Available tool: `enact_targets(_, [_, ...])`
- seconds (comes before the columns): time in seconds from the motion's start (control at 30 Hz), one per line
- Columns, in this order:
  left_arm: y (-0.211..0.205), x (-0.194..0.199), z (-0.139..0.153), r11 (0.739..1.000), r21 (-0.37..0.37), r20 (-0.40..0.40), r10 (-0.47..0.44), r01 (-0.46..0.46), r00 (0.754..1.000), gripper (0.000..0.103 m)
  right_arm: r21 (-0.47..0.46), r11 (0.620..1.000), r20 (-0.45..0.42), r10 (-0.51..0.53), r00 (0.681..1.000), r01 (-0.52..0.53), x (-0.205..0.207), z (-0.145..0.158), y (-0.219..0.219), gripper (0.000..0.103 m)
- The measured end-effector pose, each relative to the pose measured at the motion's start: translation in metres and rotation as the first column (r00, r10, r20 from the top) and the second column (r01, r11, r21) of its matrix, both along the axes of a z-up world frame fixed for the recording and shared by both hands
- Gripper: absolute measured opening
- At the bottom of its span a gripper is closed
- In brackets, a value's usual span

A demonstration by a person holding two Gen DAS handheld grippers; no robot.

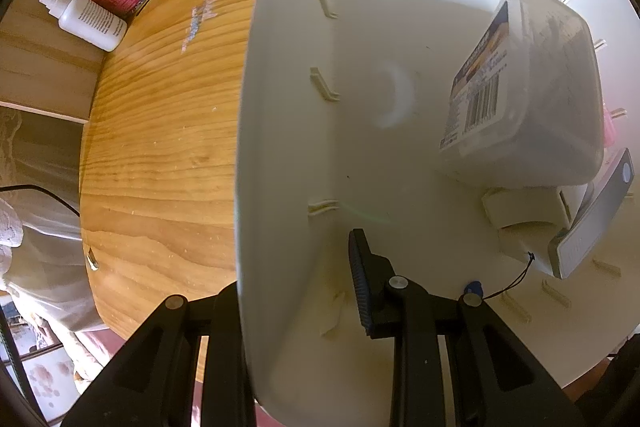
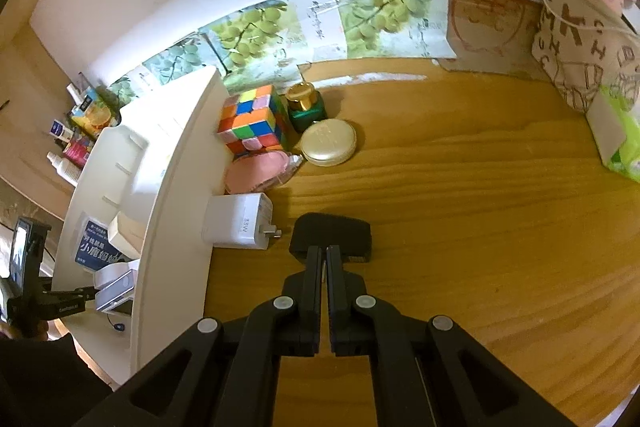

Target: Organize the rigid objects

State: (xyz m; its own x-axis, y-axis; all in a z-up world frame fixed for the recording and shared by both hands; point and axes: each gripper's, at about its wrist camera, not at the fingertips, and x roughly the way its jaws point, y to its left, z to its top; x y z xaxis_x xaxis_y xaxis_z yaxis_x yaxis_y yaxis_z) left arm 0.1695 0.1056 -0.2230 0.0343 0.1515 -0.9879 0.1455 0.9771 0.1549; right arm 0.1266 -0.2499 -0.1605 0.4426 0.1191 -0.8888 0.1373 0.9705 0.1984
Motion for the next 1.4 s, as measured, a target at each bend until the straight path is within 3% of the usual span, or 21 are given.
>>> enact_targets(0.17, [0.001,0.0,0.001,1.0,-0.007,-0.002,-0.002,0.002,1.0,0.029,0.02,0.999,-0.029,-0.03,0.999,0.031,0.002,-0.004,-0.002,0.036])
enact_targets(0.33, [0.003,0.001,-0.001,1.0,-0.009,-0.004,-0.004,0.004,1.0,0.028,0.036,0.998,-0.074,-0.05,0.996,0.052,0.007,-0.013,0.0,0.058])
enact_targets(0.43, [0.003,0.0,0.0,1.0,-0.01,-0.004,-0.006,0.006,1.0,0.028,0.036,0.998,-0.091,-0.05,0.995,0.054,0.013,-0.017,0.003,0.062])
enact_targets(0.53, [0.002,0.0,0.0,1.0,-0.008,-0.004,-0.009,0.009,1.0,0.029,0.009,0.999,-0.1,-0.05,0.994,0.051,0.018,-0.02,0.008,0.077])
enact_targets(1.03, [-0.001,0.001,0.001,1.0,-0.009,-0.006,-0.008,0.008,1.0,0.028,-0.124,0.992,-0.203,-0.005,0.979,-0.02,0.042,-0.052,0.024,0.079])
enact_targets(1.3, [-0.001,0.001,0.0,1.0,-0.011,-0.006,-0.002,0.002,1.0,0.028,-0.155,0.986,-0.206,0.021,0.978,-0.054,0.048,-0.057,0.027,0.079])
enact_targets(1.4, [-0.001,0.001,0.0,1.0,-0.011,-0.006,0.0,0.0,1.0,0.028,-0.17,0.983,-0.217,0.036,0.976,-0.074,0.049,-0.059,0.03,0.073])
